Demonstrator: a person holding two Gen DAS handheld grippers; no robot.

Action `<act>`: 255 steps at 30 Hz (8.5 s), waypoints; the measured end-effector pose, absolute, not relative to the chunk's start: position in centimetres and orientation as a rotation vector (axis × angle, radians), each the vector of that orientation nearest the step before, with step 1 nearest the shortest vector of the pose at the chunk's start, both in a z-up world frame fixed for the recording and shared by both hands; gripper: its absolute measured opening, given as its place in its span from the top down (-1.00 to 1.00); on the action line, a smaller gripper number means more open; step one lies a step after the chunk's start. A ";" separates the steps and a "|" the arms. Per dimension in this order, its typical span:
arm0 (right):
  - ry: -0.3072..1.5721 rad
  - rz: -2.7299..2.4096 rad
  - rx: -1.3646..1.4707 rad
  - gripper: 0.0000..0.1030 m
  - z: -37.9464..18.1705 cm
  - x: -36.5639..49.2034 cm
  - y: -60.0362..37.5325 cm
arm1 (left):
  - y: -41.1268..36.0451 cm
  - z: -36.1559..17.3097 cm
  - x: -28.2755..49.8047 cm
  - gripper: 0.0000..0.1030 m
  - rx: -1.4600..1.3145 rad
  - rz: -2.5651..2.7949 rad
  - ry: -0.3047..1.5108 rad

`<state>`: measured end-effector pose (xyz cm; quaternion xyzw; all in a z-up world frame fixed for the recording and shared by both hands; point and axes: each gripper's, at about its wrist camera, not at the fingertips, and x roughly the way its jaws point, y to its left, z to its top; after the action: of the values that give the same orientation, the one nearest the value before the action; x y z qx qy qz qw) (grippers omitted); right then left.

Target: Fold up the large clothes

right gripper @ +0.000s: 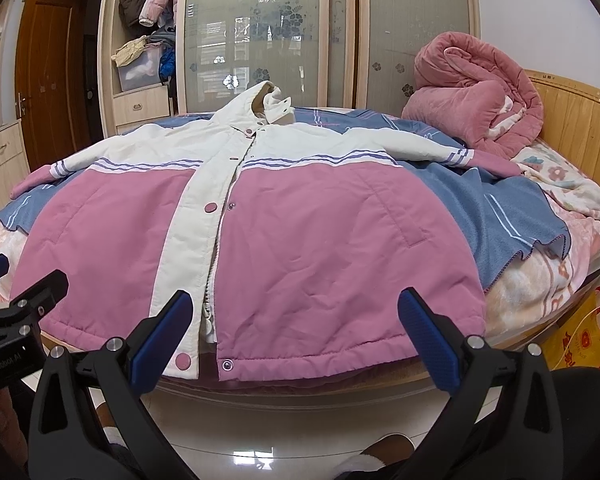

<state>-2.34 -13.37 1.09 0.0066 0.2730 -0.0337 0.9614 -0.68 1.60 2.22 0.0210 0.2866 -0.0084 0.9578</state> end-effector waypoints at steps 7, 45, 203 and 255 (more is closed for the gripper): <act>0.552 -0.042 0.054 -0.97 1.8 -2.1 -13.9 | 9.0 3.8 0.6 -0.96 -0.271 -0.140 0.645; 0.678 -0.119 0.075 -0.97 -0.3 3.0 -15.8 | 44.7 2.0 20.5 -0.96 -1.129 0.083 0.486; 0.889 -0.040 0.188 0.93 7.1 41.6 -29.1 | 5.6 5.0 9.8 -0.96 0.015 -0.114 0.592; 0.437 0.001 0.060 -0.97 3.2 1.1 -20.8 | 3.6 4.8 6.2 -0.96 0.058 -0.038 0.515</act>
<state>1.09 -20.80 3.18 0.0298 0.2166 0.0004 0.9758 6.19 3.62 4.77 0.0288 0.2545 -0.0187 0.9665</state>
